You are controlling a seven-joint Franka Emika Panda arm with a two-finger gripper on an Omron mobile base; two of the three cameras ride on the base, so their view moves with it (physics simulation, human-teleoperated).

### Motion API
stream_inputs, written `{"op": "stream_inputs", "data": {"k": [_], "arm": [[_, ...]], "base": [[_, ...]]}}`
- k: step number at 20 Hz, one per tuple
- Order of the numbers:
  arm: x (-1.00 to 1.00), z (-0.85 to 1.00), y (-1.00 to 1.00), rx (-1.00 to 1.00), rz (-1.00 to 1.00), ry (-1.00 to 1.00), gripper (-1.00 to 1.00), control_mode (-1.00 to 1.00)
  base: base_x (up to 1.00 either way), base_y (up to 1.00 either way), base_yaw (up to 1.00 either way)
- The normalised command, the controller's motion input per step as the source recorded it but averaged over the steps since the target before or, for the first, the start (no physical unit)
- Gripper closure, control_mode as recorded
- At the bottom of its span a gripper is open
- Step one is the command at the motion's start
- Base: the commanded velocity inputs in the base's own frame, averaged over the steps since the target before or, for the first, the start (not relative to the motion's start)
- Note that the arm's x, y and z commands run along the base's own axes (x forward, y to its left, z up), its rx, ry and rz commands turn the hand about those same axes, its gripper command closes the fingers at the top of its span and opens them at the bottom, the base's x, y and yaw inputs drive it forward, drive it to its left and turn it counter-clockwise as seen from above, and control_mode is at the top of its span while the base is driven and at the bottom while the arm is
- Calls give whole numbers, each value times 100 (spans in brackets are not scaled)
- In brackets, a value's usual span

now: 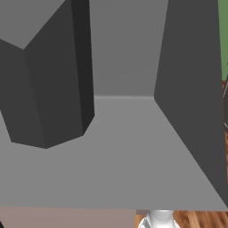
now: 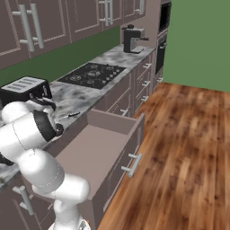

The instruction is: Pick the whisk from the drawer and place it on the counter.

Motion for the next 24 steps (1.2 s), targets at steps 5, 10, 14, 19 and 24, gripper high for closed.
{"op": "stream_inputs", "data": {"k": [5,10,14,19,24], "arm": [[0,74,100,-5,20,41,100,-100],[0,5,94,-20,10,45,100,-100],[-2,-32,12,-14,0,4,100,-100],[0,-64,0,-18,0,3,100,-100],[-5,-75,0,-18,0,13,-100,-100]], "base": [[0,0,0],[0,0,0],[0,0,0],[0,0,0],[0,0,0]]}}
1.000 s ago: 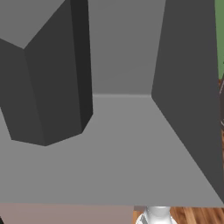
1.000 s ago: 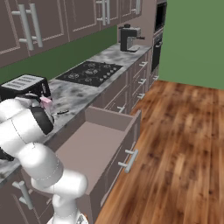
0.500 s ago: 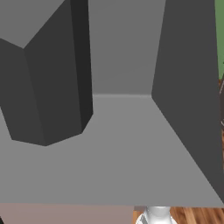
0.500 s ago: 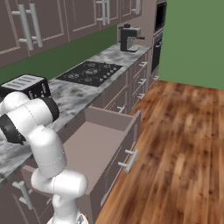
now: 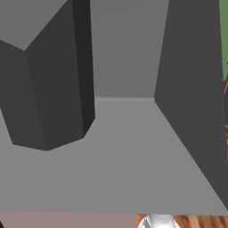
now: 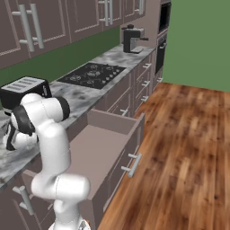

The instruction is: Pick the whisk from the drawer and place it on the counter.

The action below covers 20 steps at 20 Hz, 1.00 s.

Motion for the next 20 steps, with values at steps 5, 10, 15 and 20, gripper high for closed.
{"op": "stream_inputs", "data": {"k": [5,10,15,20], "arm": [[-13,-2,-1,0,1,0,-100,-100],[0,41,0,0,9,0,-100,-100],[2,100,0,5,12,0,-100,-100],[33,100,-9,17,11,-3,-100,-100]], "base": [[0,0,0],[0,0,0],[0,0,0],[0,0,0]]}}
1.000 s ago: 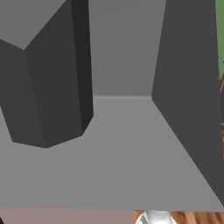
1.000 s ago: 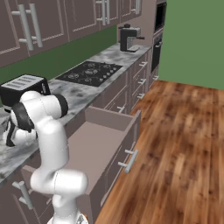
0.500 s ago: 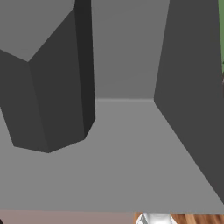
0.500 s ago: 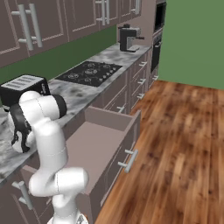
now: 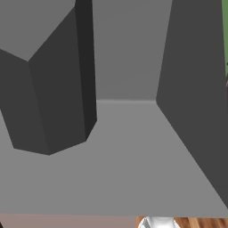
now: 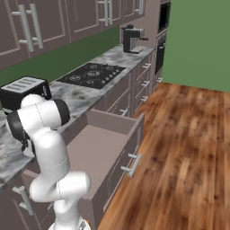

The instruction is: Pick the whisk from the drawer and place it on the counter.

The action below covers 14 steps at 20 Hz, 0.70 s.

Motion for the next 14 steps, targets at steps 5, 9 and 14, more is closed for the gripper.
{"op": "stream_inputs", "data": {"k": [5,9,14], "arm": [[32,100,-52,25,6,-1,-100,-100],[10,100,-86,22,0,0,-100,-100],[0,100,-100,14,-6,3,-100,-100]], "base": [[0,0,0],[0,0,0],[0,0,0]]}}
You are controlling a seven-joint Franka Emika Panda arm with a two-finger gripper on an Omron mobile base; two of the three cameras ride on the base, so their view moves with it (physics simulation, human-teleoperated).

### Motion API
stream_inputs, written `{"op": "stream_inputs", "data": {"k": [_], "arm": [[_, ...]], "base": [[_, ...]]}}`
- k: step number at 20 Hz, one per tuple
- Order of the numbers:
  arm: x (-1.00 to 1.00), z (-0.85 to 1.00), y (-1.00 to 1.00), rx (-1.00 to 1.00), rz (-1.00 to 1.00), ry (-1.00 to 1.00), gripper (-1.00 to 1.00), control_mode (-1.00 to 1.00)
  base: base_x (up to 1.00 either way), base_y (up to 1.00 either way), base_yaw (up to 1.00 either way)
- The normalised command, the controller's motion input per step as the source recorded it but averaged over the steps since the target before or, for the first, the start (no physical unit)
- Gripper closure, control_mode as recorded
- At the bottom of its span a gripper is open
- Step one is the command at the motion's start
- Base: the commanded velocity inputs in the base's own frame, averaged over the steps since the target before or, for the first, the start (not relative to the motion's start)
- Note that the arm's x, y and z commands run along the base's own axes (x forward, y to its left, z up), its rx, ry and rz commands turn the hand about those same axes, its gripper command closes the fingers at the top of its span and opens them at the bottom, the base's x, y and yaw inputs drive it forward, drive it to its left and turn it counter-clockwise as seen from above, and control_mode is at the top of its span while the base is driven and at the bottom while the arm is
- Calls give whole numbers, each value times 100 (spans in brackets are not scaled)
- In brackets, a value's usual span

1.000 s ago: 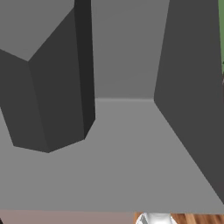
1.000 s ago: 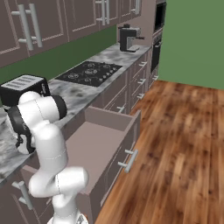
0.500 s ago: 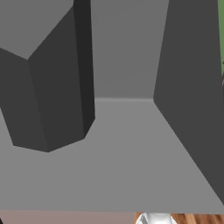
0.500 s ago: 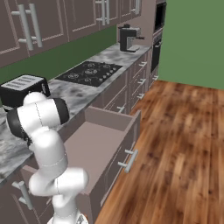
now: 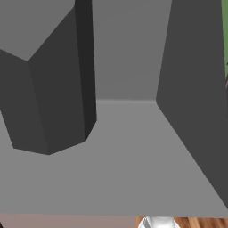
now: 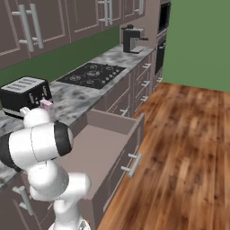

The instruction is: Pick the whisk from the drawer and place it on the counter.

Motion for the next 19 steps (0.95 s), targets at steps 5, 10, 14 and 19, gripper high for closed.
{"op": "stream_inputs", "data": {"k": [5,10,14,19], "arm": [[-2,100,-100,1,-13,9,-100,-100],[-4,100,-100,0,-16,10,-100,-100],[0,100,-100,0,-17,5,-100,-100],[0,100,-95,6,-14,0,-100,-100]], "base": [[0,0,0],[0,0,0],[0,0,0],[0,0,0]]}}
